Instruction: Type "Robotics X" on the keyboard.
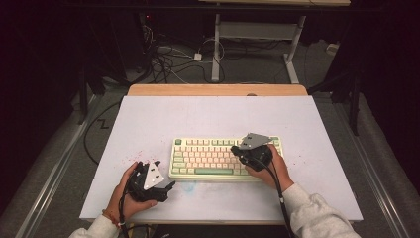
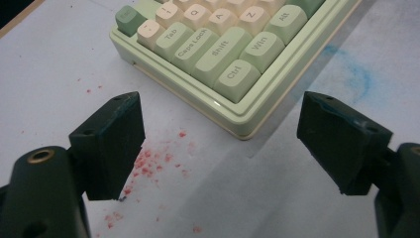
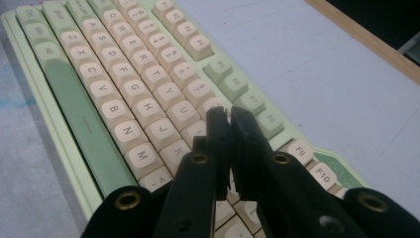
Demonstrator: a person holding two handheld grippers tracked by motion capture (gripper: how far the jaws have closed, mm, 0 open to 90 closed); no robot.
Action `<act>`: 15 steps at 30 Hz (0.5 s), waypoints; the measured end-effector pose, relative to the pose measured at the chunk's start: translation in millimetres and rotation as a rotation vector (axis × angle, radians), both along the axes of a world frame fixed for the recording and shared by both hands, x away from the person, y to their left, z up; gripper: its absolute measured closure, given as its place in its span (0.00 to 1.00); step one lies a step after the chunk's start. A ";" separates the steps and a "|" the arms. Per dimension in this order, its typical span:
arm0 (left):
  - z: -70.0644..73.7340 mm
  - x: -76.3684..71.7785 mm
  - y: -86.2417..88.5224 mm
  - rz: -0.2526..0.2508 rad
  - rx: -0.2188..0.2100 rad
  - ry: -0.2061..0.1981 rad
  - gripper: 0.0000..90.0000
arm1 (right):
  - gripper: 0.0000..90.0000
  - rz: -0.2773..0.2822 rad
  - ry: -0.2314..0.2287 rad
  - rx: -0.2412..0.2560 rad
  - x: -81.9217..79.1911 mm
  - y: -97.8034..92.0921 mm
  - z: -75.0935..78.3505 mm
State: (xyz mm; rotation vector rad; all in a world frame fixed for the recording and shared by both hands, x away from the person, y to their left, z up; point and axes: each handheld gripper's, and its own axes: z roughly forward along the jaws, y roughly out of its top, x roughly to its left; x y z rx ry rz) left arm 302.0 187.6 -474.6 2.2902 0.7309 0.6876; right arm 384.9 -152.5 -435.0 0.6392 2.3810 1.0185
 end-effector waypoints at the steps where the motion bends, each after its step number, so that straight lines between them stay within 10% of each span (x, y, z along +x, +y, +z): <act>1: 0.0 0.0 -0.1 0.000 0.000 0.001 0.20 | 0.95 -0.003 -0.003 0.005 -1.3 -1.1 0.9; 15: -0.2 1.1 -0.1 0.004 0.003 0.009 0.20 | 0.64 -0.011 -0.073 0.088 -17.9 -24.2 14.5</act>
